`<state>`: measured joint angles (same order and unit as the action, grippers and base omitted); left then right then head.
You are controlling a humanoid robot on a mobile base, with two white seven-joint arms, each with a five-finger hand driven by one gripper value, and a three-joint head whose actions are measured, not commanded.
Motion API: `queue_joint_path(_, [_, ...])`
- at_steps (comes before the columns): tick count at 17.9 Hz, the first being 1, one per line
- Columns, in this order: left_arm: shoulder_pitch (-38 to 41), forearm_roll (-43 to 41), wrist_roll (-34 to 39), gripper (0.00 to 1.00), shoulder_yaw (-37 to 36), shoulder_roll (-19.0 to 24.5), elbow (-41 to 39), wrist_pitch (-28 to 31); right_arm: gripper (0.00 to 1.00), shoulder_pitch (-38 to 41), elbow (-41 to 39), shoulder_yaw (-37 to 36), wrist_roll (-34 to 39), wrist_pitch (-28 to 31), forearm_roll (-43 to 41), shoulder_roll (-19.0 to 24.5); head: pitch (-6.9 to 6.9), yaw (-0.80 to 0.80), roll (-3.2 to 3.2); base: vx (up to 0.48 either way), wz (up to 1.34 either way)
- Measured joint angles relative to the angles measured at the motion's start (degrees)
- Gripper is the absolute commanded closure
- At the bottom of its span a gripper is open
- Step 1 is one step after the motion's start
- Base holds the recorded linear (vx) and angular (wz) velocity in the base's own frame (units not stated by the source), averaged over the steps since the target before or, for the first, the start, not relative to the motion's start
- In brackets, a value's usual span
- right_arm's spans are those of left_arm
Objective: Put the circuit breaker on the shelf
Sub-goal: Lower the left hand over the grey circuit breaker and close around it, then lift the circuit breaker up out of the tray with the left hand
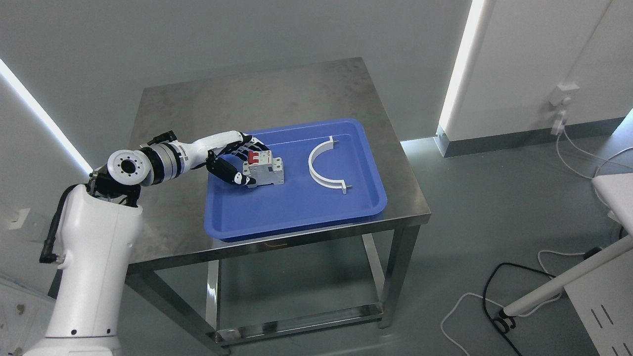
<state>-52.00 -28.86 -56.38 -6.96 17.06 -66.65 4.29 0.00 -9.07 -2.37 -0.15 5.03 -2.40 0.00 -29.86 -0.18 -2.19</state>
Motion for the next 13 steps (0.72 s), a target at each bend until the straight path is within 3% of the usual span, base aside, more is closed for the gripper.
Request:
queue_joint_path(6, [0.2,-0.1,0.0,0.87,0.0,0.2,-0.4,-3.3,0.00,0.0,0.0,0.0,0.0,0.0,0.0,0.0,0.00,0.00,0.00,0.000,0.00])
queue_joint_path(10, [0.1,0.1,0.8,0.90,2.2,-1.2,-0.4,-7.0,0.00,0.0,0.0,0.0,0.0,0.0,0.0,0.0,0.00,0.00,0.00,0.000,0.00])
queue_joint_path(13, [-1.9,1.8,1.3,0.91,7.8,-4.8,-0.5,-7.7,0.00,0.0,0.0,0.0,0.0,0.0,0.0,0.0,0.00,0.00,0.00,0.000,0.00])
